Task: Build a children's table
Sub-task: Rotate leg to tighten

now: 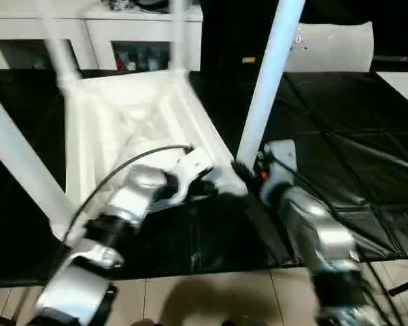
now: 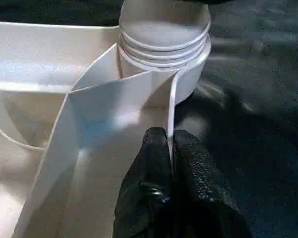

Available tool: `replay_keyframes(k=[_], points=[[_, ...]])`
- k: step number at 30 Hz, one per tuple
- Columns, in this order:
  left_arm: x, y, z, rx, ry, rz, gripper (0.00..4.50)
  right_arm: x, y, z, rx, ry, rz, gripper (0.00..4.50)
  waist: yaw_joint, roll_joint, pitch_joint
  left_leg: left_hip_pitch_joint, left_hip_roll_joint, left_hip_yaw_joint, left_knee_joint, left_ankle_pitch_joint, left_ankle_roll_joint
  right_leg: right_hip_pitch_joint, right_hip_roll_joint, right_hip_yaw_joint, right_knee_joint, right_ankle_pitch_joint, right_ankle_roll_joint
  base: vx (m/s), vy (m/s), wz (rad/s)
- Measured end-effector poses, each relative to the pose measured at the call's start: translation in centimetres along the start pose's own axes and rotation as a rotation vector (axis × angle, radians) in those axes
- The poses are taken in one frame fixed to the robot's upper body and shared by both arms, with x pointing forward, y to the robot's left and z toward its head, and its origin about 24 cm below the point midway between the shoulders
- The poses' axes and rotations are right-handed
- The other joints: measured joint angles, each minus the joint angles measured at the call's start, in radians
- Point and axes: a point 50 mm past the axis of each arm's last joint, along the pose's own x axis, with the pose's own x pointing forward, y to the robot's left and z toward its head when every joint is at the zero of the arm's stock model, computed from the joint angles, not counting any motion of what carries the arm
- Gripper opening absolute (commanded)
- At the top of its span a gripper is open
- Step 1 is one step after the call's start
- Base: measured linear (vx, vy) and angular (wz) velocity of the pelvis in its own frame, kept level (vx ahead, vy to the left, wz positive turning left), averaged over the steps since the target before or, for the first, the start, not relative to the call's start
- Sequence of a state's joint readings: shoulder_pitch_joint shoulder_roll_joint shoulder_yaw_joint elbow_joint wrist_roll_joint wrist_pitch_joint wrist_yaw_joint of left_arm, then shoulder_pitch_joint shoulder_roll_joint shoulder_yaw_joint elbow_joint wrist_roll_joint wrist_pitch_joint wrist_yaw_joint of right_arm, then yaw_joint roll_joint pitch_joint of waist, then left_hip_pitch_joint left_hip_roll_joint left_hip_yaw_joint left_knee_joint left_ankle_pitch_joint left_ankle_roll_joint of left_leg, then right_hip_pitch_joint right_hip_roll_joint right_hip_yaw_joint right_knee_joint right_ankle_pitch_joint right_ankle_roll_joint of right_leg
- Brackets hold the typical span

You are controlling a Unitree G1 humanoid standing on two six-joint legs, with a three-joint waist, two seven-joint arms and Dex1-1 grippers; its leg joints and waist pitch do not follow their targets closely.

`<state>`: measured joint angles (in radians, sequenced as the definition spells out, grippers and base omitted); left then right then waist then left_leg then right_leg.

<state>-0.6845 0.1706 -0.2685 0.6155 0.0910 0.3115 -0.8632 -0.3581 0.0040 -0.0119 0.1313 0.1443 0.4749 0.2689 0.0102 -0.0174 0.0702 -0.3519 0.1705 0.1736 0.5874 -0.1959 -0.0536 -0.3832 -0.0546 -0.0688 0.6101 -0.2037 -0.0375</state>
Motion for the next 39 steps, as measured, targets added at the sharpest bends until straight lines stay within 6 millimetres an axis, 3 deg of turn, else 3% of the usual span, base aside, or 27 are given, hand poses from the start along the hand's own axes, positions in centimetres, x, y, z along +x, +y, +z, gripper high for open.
replay_keyframes(k=[1, 3, 5, 10, 20, 24, 30, 39], points=[[0.0, 0.0, 0.1, 0.002, -0.002, 0.002, 0.0, 0.0, 0.0, 0.0, 0.001, -0.007, -0.004, 2.69, 0.001, 0.0, 0.0, 0.0, 0.0, 0.0, -0.001, -0.001, 0.001, 0.0, 0.0, 0.0, 0.0, 0.0, 0.0, 0.0, 0.0, 0.0], [0.0, 0.0, 0.2, 0.007, -0.002, 0.005, 0.0, 0.0, 0.1, 0.1, 0.003, -0.017, -0.002, 2.69, 0.003, 0.002, -0.001, -0.001, 0.0, 0.0, -0.002, -0.001, 0.002, -0.001, 0.0, 0.0, 0.0, -0.001, 0.002, 0.0, 0.0, 0.0], [0.0, -0.1, 0.2, 0.013, -0.002, 0.005, 0.0, 0.0, 0.2, 0.1, 0.005, -0.026, 0.001, 3.06, 0.005, 0.003, 0.0, -0.001, 0.0, 0.0, -0.003, -0.001, 0.003, -0.001, 0.0, -0.001, 0.0, -0.001, 0.002, 0.0, 0.0, 0.0], [-0.2, -0.4, 0.1, 0.065, -0.003, -0.018, 0.0, -1.1, -0.4, -0.3, -0.042, -0.032, 0.066, 3.52, 0.016, 0.004, 0.0, -0.001, 0.0, 0.001, -0.003, -0.002, 0.003, -0.001, 0.0, -0.001, 0.0, -0.001, 0.002, 0.0, 0.0, 0.0], [-3.2, 0.2, -1.6, 0.21, -0.002, -0.2, 0.0, -4.2, -2.2, -0.4, -0.17, 0.009, 0.41, 4.29, 0.028, 0.005, 0.002, -0.003, 0.001, 0.001, -0.001, -0.002, 0.003, -0.002, 0.0, -0.001, 0.001, -0.001, 0.001, 0.0, 0.0, 0.0], [-4.6, 0.2, -2.2, 0.244, 0.008, -0.326, 0.0, -5.5, -3.3, 0.2, -0.24, 0.045, 0.549, 4.29, 0.052, 0.003, 0.002, -0.004, 0.001, 0.001, 0.0, 0.0, 0.007, -0.002, -0.001, -0.002, 0.0, -0.001, 0.001, 0.0, 0.0, 0.0], [-5.5, 0.0, -2.6, 0.306, 0.042, -0.481, 0.0, -6.7, -3.3, 0.0, -0.277, 0.122, 0.79, 4.14, 0.08, 0.001, 0.002, -0.005, 0.001, 0.001, 0.004, 0.0, 0.011, -0.002, -0.002, -0.002, 0.001, -0.001, 0.001, 0.0, 0.0, 0.0], [-5.3, -0.5, -2.3, 0.371, 0.067, -0.608, 0.0, -7.0, -3.4, 0.3, -0.295, 0.177, 0.947, 3.34, 0.092, 0.0, 0.002, -0.006, 0.001, 0.002, 0.006, 0.0, 0.011, -0.002, -0.002, -0.002, 0.003, -0.001, 0.001, 0.0, 0.0, 0.0]])
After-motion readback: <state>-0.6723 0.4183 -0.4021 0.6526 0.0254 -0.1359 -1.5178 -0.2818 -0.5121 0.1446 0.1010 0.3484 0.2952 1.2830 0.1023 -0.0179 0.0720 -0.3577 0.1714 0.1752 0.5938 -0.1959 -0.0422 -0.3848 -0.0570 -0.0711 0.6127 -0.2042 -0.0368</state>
